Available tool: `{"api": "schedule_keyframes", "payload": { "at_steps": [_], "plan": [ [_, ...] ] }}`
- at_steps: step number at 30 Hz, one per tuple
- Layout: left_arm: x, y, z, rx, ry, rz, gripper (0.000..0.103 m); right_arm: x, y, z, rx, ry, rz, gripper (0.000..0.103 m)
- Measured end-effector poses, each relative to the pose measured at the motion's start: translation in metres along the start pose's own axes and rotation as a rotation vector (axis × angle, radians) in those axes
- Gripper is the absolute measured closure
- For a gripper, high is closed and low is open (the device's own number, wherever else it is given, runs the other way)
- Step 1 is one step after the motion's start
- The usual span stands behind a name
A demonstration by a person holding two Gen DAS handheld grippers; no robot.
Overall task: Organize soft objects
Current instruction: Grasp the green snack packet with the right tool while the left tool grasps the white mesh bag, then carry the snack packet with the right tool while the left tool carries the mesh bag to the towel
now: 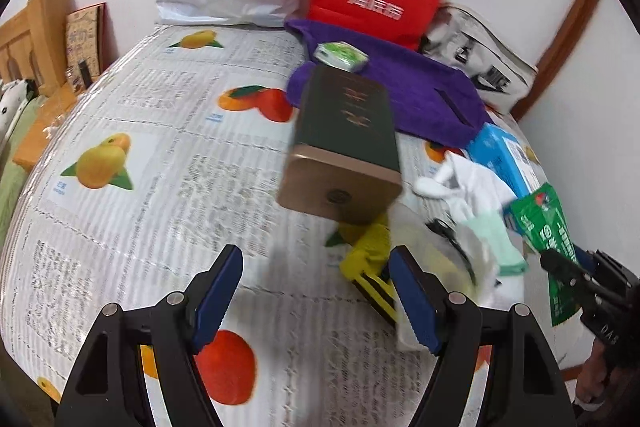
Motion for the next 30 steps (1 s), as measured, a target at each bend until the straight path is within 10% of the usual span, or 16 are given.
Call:
{"api": "schedule_keyframes", "payload": {
  "at_steps": [16, 21, 30],
  "plan": [
    [0.075, -0.025, 0.027, -0.014, -0.212, -0.051, 0.031, 0.068, 0.027, 0.074, 0.034, -0.175, 0.010, 0.069],
    [0.073, -0.025, 0.028, -0.014, -0.234, -0.055, 0.085, 0.077, 0.022, 0.083, 0.030, -0.201, 0.012, 0.070],
    [0.059, -0.003, 0.023, 0.015, -0.226, -0.003, 0.097, 0.081, 0.015, 0.085, 0.043, -0.236, 0.004, 0.069]
  ]
}}
Point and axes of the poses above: each gripper's, at about its wrist camera, not at the fingertips, and y roughly against the way its jaws point, x to its right, z to its underside, the point moved 7 cm from there along -y, roughly the way its jaws point, and after that the axes turned 5 degrees about -z, right-handed, at the moved point
